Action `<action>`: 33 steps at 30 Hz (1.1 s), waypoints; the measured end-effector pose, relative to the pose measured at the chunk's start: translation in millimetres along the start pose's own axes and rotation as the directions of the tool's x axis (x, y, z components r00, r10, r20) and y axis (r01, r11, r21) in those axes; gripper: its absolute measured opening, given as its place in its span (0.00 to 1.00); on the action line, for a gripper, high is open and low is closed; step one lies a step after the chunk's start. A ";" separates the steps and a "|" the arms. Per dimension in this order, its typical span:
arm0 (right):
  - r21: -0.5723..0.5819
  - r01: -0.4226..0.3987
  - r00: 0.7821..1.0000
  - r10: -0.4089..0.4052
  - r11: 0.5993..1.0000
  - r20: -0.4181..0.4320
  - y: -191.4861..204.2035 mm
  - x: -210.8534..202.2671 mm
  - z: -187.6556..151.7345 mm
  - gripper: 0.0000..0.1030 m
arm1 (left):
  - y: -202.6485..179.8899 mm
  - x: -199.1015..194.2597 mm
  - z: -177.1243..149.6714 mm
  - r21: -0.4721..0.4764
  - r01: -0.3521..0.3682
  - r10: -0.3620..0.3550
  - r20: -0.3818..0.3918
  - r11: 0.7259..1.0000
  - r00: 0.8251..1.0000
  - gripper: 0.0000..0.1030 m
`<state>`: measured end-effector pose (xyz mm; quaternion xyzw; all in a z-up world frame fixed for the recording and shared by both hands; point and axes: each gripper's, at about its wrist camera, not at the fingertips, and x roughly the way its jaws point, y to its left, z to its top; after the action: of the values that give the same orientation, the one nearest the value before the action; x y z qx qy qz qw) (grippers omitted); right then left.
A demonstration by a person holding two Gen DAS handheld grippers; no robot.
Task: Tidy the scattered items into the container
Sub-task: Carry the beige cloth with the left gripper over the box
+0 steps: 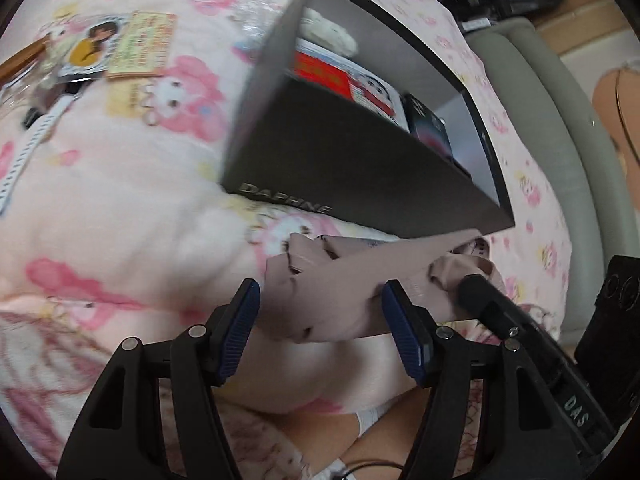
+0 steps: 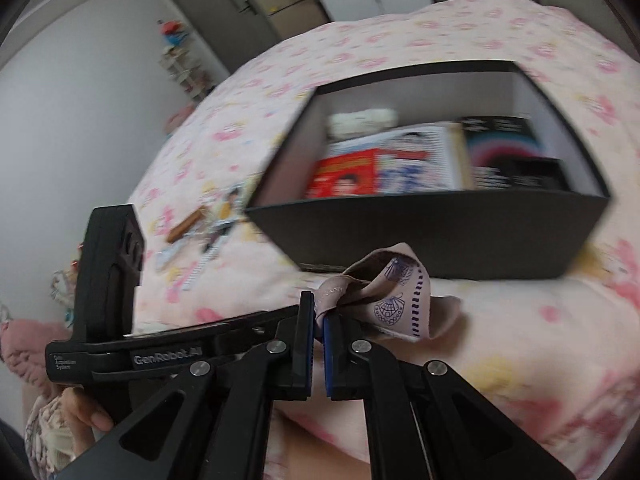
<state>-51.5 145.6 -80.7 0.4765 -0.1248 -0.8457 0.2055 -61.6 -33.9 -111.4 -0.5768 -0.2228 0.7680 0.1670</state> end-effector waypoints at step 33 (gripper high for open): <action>0.053 -0.111 0.989 0.115 0.992 -0.094 -48.3 23.9 -15.3 0.09 | -35.0 0.1 -12.7 0.109 0.125 -0.131 0.050 0.986 0.990 0.18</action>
<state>-60.5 176.9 -126.3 0.5141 -0.1615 -0.8052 0.2475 -49.4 -2.4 -95.8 -0.5295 -0.2232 0.7825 0.2397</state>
